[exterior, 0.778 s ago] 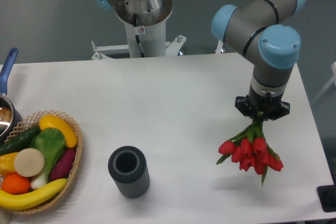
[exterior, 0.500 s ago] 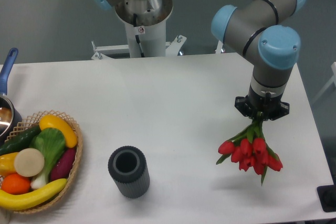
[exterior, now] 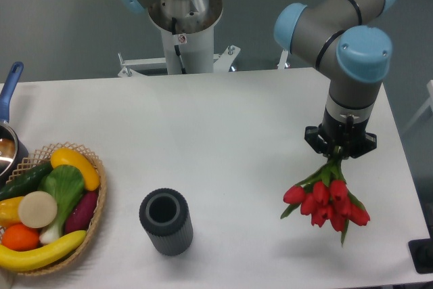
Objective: Insert the flowers into the vase
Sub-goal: 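Hold the red tulip bunch in the gripper and lift it slightly, then carry the tulips over to the black vase, tilting the gripper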
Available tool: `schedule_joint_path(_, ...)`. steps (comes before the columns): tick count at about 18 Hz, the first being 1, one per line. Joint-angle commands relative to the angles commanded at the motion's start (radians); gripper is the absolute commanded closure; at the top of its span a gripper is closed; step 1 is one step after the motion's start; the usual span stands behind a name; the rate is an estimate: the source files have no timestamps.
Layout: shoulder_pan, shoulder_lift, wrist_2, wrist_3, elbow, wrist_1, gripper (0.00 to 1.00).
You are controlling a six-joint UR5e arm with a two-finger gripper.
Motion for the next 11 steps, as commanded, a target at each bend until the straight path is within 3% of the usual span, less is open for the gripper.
schedule_joint_path(3, 0.008, 0.024, -0.143, -0.041, 0.0, 0.043, 1.0)
schedule_joint_path(7, 0.0, 0.044, -0.508, -0.1, -0.002, 0.1, 1.0)
schedule_joint_path(11, -0.03, 0.06, -0.583, -0.104, -0.005, 0.14, 1.0)
